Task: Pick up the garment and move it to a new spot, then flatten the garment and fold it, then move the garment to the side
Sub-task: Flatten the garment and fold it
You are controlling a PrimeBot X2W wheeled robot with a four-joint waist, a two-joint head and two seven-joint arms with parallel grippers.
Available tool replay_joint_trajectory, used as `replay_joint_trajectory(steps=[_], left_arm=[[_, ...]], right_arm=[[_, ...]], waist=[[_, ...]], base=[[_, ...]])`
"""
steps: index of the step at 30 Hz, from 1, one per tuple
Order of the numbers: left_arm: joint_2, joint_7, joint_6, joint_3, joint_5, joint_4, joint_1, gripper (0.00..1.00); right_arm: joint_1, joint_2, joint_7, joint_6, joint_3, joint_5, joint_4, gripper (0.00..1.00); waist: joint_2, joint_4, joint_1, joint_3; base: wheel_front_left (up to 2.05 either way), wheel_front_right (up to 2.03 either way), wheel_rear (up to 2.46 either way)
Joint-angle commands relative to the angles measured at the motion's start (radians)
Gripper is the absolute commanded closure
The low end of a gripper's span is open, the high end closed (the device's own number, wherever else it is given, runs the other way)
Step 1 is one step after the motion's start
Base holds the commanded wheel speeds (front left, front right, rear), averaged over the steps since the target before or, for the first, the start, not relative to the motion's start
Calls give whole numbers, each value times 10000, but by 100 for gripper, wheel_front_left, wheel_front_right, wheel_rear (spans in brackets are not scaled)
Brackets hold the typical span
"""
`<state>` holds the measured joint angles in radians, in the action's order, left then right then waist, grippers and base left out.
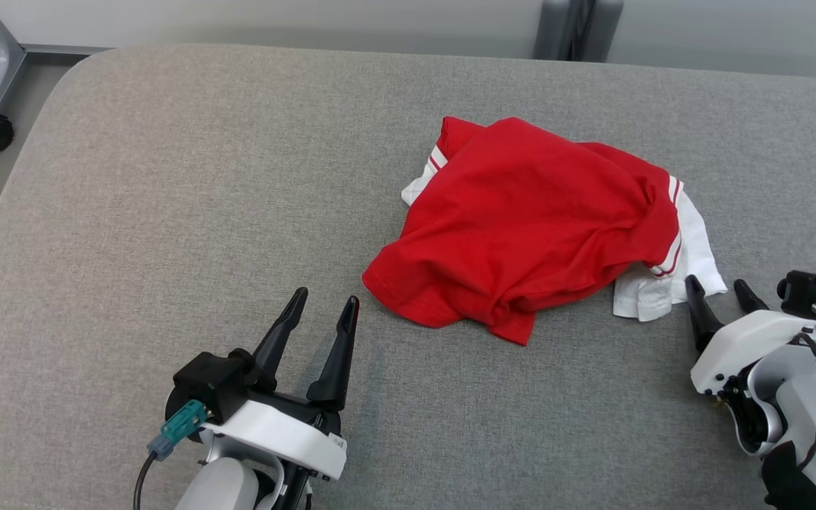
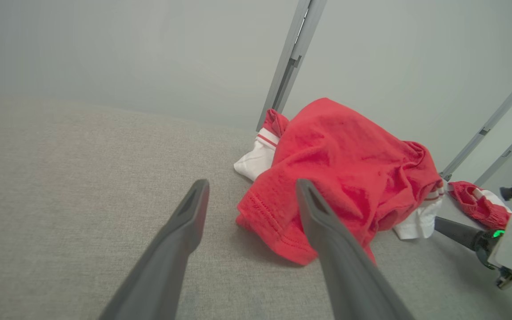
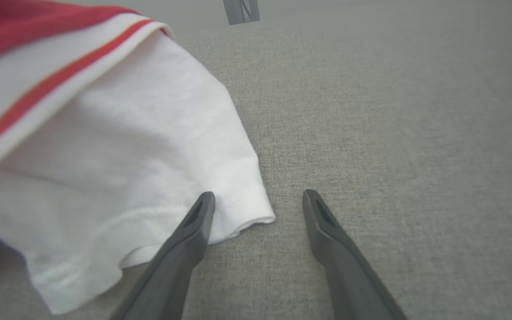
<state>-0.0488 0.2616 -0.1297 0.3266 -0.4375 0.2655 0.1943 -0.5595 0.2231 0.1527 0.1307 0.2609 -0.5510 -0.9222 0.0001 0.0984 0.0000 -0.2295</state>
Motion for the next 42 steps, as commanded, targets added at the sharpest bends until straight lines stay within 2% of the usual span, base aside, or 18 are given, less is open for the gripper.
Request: replay_joint_trajectory(steps=[1, 2, 3, 4, 5, 12, 20, 27, 42], left_arm=[[-38, 43, -13, -20, -40, -3, 180, 0], [-41, 43, -13, -26, -41, 0, 170, 0], [-41, 43, -13, -33, -41, 3, 160, 0], [-39, 43, -13, -36, -46, 9, 152, 0], [-39, 43, -13, -36, -52, 21, 147, 0], [-39, 43, -13, -23, -95, 98, 128, 0], [-41, 43, -14, -65, -160, 172, 25, 0], [-41, 43, -14, -105, -226, 174, -163, 0], [-41, 43, -14, -140, -257, 75, -369, 0]], right_arm=[[-66, 16, -58, 3, 64, -85, -65, 0], [-85, -15, -97, 3, 204, -184, -100, 0], [-109, -23, -123, 3, 340, -280, -109, 51], [-134, -11, -110, 3, 492, -362, -74, 86], [-155, 22, -55, 3, 647, -451, -30, 100], [-370, 465, 542, 3, 1533, -668, 282, 100], [-683, 1286, 993, 3, 1695, -149, 428, 100], [-841, 1800, 1095, 3, 1173, 699, 541, 100], [-314, 2119, 655, 2, -625, 2574, 1208, 100]], waist=[[-1, -1, 0, -4], [-1, -5, 0, -7], [-1, -14, 0, -9], [-1, -25, 0, -8], [-1, -38, 0, -2], [-1, -208, 0, 161], [-1, -412, 0, 477], [-1, -543, 0, 774], [-1, -722, 0, 1042]], base=[[0, 0, 0], [0, 0, 0], [0, 0, 0], [0, 0, 0], [0, 0, 0], [0, 0, 0], [0, 0, 0], [0, 0, 0], [0, 0, 0]])
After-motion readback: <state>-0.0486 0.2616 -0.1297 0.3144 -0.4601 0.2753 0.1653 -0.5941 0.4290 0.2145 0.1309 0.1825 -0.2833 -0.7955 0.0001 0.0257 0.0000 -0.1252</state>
